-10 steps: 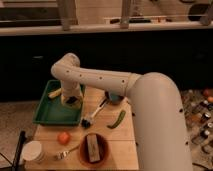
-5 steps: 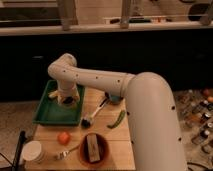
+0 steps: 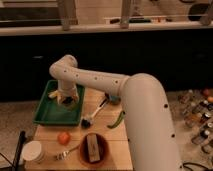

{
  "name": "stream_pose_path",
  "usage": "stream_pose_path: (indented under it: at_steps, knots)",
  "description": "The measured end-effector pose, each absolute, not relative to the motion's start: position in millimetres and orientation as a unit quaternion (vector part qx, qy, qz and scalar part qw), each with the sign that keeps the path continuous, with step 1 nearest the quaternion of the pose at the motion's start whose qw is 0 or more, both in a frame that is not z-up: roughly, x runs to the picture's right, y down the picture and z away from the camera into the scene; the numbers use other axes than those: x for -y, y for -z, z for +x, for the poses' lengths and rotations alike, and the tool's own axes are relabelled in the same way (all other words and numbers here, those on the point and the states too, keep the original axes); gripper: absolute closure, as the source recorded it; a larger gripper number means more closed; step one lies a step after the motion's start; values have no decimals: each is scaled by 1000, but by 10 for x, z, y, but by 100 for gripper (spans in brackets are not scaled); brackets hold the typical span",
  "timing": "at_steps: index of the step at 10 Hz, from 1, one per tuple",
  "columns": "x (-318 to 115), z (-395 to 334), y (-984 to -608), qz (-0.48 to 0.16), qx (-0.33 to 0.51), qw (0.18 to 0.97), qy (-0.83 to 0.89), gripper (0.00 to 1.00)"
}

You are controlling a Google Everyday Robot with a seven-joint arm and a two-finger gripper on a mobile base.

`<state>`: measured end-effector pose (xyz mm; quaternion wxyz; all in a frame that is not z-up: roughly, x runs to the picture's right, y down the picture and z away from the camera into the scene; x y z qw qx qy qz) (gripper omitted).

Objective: Stack cups into tray

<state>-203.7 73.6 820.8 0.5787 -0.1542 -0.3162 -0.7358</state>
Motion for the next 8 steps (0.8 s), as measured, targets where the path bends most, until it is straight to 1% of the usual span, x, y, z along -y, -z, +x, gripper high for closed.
stream_pose_path:
  at_steps: [8]
  knots:
    - [-825,-2113,-8462,-149,334,585,724,100]
